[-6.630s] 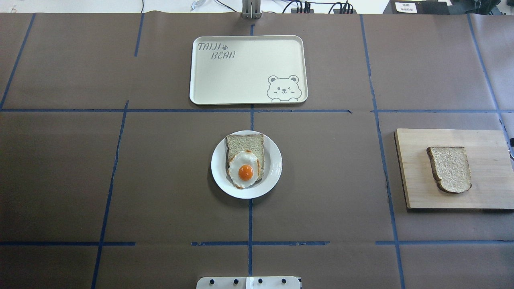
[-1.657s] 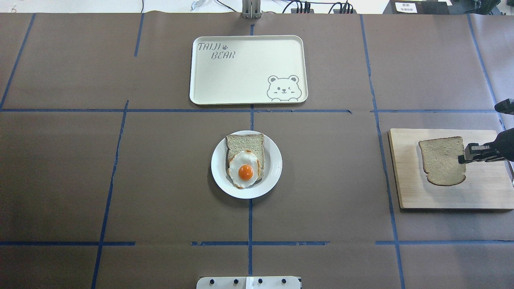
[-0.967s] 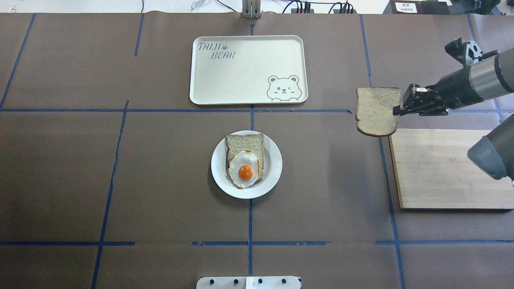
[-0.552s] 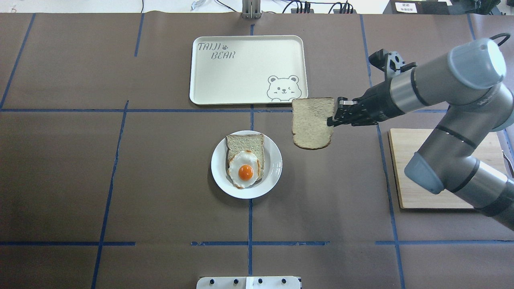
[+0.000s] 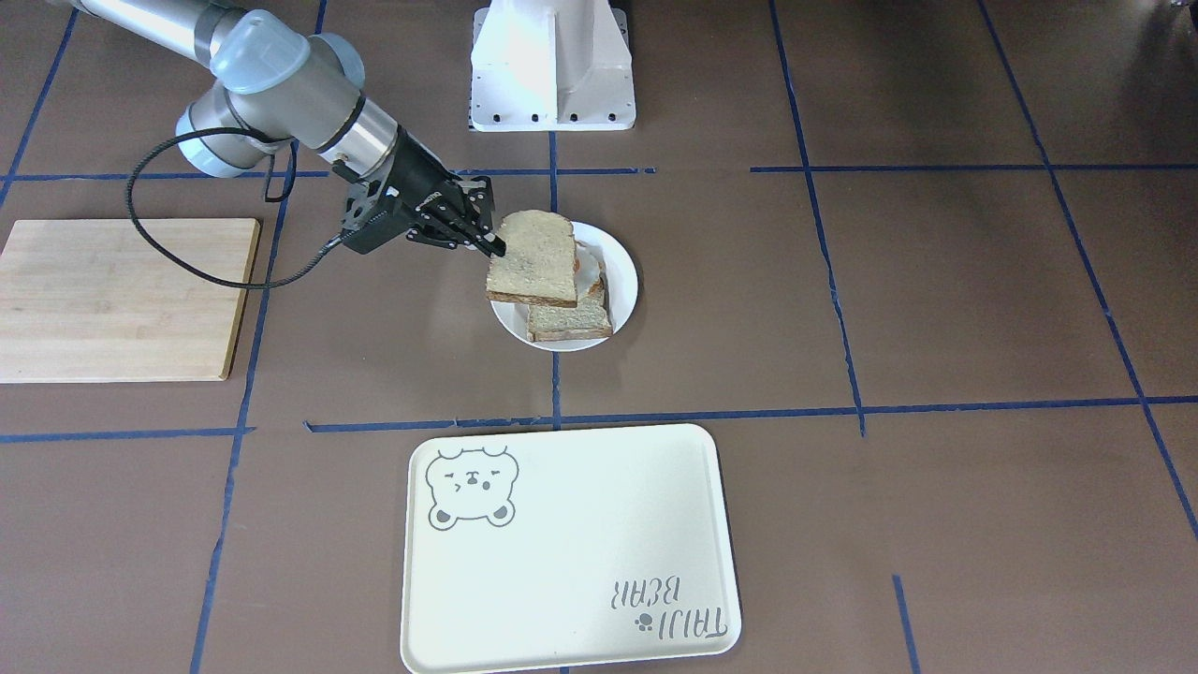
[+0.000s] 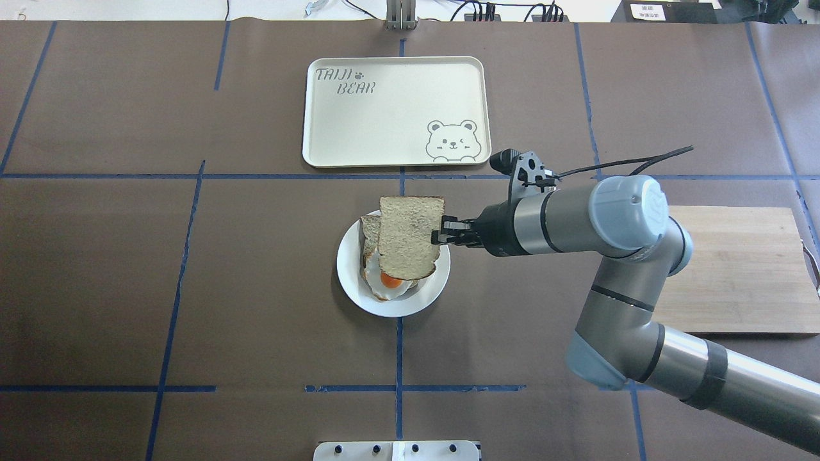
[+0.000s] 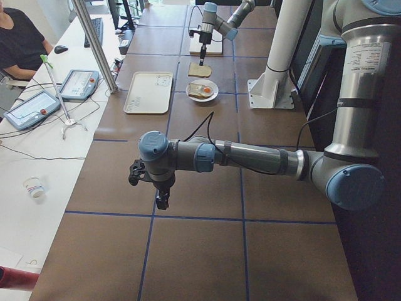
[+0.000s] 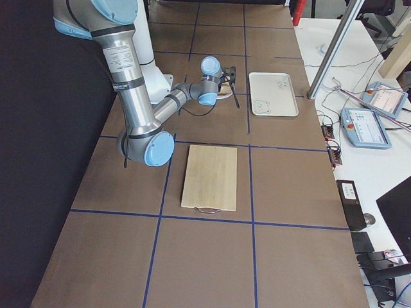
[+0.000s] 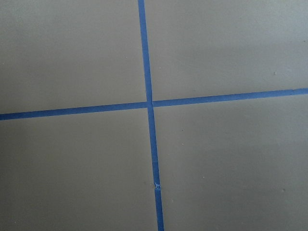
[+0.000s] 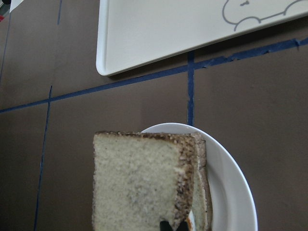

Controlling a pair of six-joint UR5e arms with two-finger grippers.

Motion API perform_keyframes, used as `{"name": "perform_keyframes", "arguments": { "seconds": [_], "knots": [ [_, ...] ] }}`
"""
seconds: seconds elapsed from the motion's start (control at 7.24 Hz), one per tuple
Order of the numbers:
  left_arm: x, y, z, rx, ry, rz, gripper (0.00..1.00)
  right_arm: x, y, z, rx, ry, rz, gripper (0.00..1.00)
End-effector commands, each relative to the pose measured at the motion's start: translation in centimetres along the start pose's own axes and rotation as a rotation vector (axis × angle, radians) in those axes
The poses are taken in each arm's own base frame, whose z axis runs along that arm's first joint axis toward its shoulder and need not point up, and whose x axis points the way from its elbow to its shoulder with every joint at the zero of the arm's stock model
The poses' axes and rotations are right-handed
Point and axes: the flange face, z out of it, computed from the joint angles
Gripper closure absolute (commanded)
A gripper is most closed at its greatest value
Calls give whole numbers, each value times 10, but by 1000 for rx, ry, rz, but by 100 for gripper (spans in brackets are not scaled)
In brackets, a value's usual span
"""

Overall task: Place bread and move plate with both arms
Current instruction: 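Lift the bread slice with the right gripper and carry it over the plate, then lower the bread onto the egg on the plate and open the right gripper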

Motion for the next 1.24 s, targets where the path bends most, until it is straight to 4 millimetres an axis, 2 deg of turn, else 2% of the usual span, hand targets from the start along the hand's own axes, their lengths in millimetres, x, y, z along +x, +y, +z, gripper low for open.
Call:
{"name": "perform_keyframes", "arguments": {
  "seconds": [0.0, 0.41, 0.55, 0.69, 0.83, 0.97, 1.1],
  "knots": [
    [-2, 1, 2, -3, 0, -3, 0, -5, 12, 29, 0, 4, -41, 100],
    [-3, 1, 3, -5, 0, 0, 0, 4, 30, 42, -28, 32, -43, 100],
    [-3, 1, 3, -4, 0, -1, 0, 5, 29, 44, -26, 38, -42, 99],
    [-2, 1, 2, -3, 0, 0, 0, 6, 29, 45, -26, 42, -41, 88],
    [-1, 0, 1, 1, 0, 2, 0, 7, 28, 47, -23, 46, -35, 67],
    [0, 0, 0, 2, 0, 2, 0, 9, 26, 49, -15, 68, -27, 22],
    [1, 0, -1, 5, 0, 3, 0, 5, 13, 44, 5, 75, -17, 0]
  ]
}}
